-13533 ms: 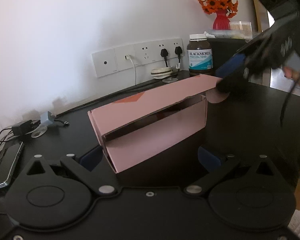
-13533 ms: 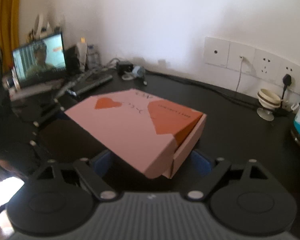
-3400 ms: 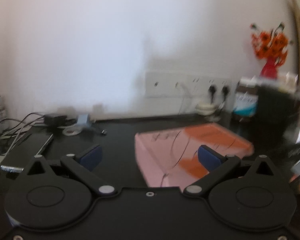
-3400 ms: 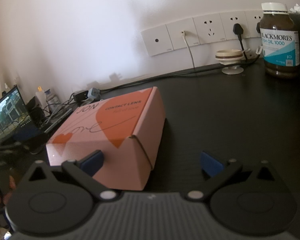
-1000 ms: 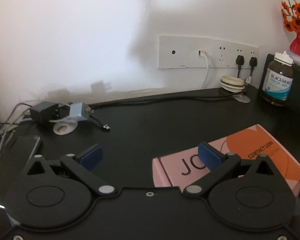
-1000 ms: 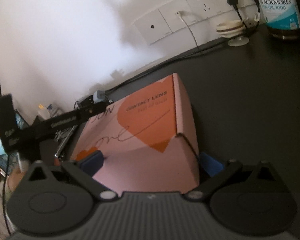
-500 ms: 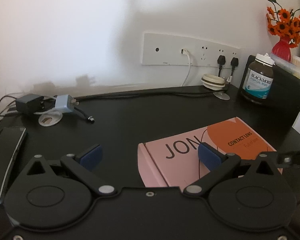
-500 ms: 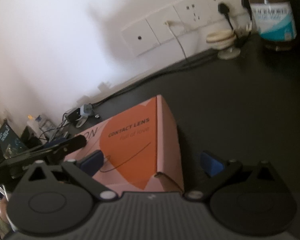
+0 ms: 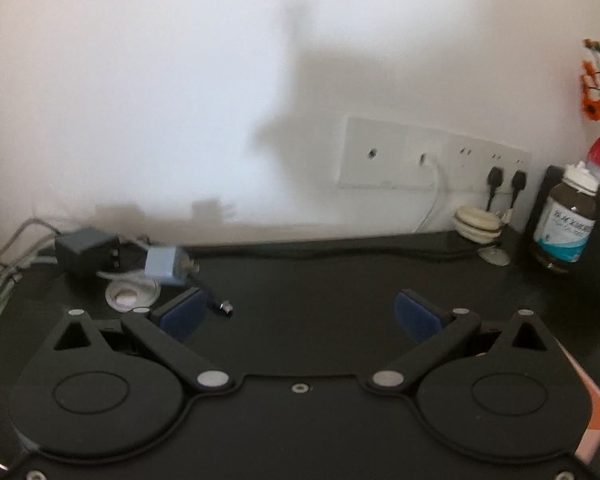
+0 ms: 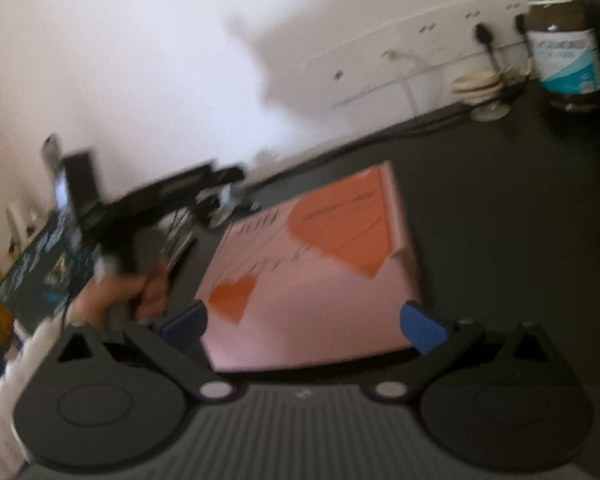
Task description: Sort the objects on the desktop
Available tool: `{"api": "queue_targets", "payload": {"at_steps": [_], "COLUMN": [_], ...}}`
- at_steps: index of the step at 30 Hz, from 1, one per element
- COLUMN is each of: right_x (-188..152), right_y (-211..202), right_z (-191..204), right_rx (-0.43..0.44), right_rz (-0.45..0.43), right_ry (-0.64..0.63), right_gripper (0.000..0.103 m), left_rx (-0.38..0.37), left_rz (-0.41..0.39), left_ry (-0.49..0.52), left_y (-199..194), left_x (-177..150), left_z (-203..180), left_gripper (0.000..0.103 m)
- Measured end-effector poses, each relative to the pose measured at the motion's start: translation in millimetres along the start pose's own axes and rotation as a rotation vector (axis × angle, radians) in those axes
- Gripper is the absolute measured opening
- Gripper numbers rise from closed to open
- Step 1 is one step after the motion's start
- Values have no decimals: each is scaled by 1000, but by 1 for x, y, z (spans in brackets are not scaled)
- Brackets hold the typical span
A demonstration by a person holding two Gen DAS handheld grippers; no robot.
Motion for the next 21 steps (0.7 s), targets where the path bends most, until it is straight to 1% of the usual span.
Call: {"api": "queue_targets", "payload": {"at_steps": [1, 3, 7, 9, 11, 14, 17, 21], "right_x": [-4, -8, -10, -9, -7, -6, -4, 1], "right_y": [3, 11, 26, 33, 37, 39, 43, 49], "right_z": [3, 7, 10, 13, 16, 19, 18, 8], "right_rx": [3, 3, -11, -26, -45, -61, -81, -132], "right_rz": [17, 36, 51, 52, 46, 38, 25, -12], "right_ry": [-12, -25, -32, -46, -60, -78, -103, -132], "right_gripper": [102, 102, 102, 102, 102, 102, 102, 102], "left_rx": [-14, -73, -177, -199, -241, -275, -316, -380], "left_rz": [15, 45, 108, 115, 125, 125, 122, 143], "left_ry": [-6, -29, -60, -75, -108, -133, -121, -107], "left_y": [4, 11, 21, 22, 23, 21, 15, 7], "left_x": [-3, -9, -22, -27, -29, -31, -34, -41], "left_z": [2, 3, 0, -1, -2, -3, -10, -25], "left_gripper": [103, 103, 103, 103, 103, 103, 103, 103]}}
Point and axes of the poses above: each gripper's, at about its wrist camera, not at the fingertips, and y roughly the way its jaws point, z to its left, x to its top, the point moved 8 cm from there along y, roughly the way its jaws point, and after that the axes turned 6 degrees about -x, right-handed, at the moved point
